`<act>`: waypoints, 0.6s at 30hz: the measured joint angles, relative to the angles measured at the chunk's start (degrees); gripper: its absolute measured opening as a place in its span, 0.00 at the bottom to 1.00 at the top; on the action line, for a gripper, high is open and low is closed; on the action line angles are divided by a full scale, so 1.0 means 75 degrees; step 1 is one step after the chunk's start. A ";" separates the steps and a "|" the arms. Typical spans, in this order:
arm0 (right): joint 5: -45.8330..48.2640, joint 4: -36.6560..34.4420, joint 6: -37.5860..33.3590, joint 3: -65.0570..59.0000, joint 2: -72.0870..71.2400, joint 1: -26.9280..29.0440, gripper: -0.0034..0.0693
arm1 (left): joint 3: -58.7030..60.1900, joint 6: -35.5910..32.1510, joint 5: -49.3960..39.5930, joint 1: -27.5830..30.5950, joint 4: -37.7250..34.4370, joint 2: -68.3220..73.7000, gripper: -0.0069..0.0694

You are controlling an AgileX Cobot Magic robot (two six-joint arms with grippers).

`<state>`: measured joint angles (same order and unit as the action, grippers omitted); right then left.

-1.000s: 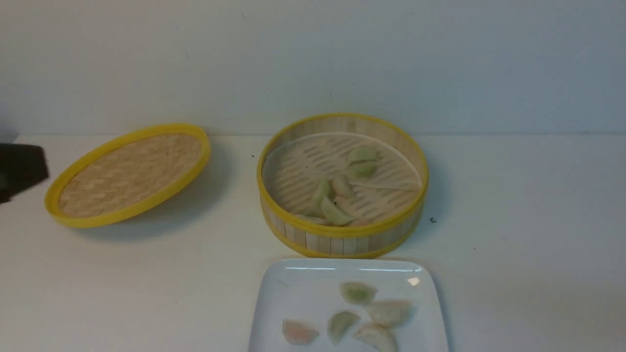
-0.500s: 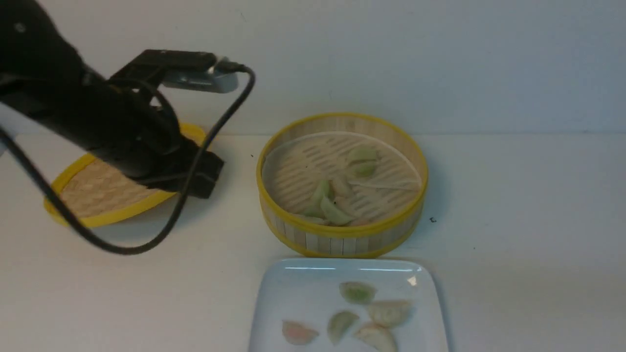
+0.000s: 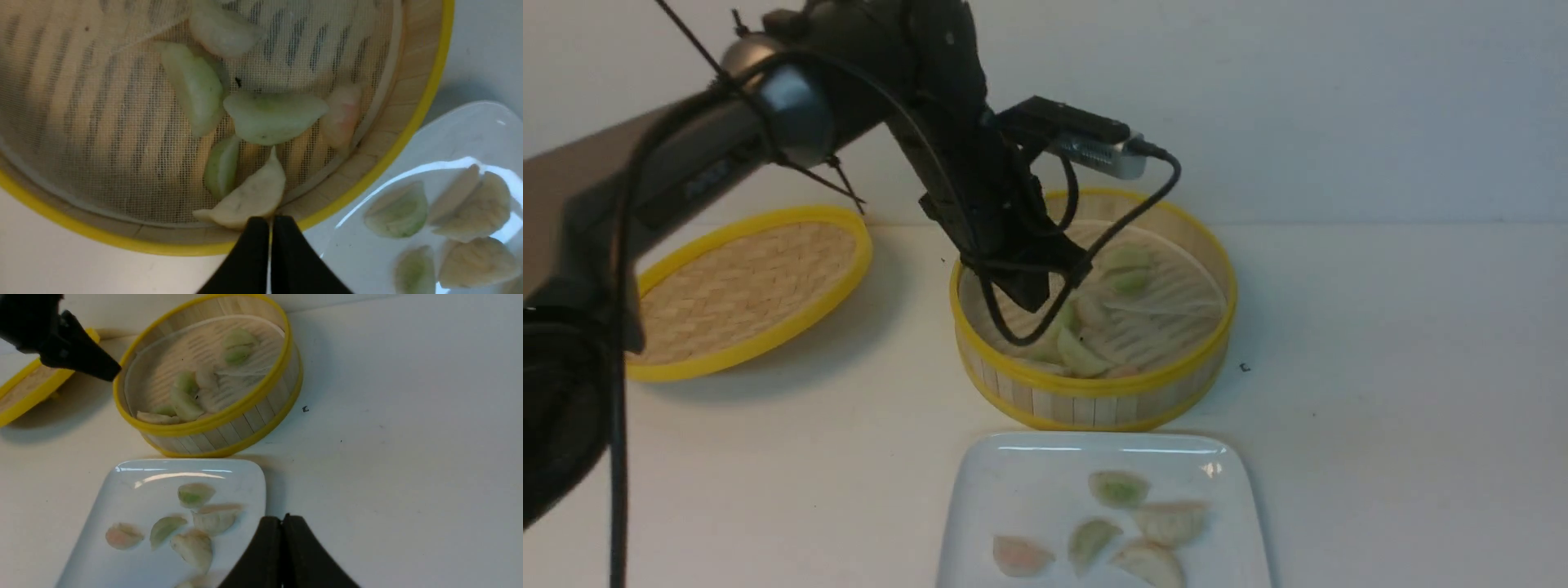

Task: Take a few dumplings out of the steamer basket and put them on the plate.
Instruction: Use the left arm to grab a dumpling from the steamer

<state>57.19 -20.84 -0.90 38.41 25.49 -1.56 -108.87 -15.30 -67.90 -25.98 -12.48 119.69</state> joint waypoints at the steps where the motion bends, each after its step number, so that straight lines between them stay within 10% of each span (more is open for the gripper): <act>1: 0.0024 0.0000 0.0000 0.0000 0.0006 0.0000 0.03 | -0.0050 0.0063 -0.0032 -0.0045 0.0112 0.0145 0.08; 7: 0.0087 0.0000 0.0000 0.0000 0.0006 0.0000 0.03 | -0.0117 0.0155 0.0107 -0.0071 0.0319 0.0593 0.18; 18: 0.0092 0.0000 0.0000 0.0000 0.0028 0.0000 0.03 | -0.0117 0.0131 0.0706 -0.0076 0.0312 0.1186 0.63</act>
<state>57.88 -20.84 -0.90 38.41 25.70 -1.56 -109.75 -14.31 -62.61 -26.56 -10.14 128.59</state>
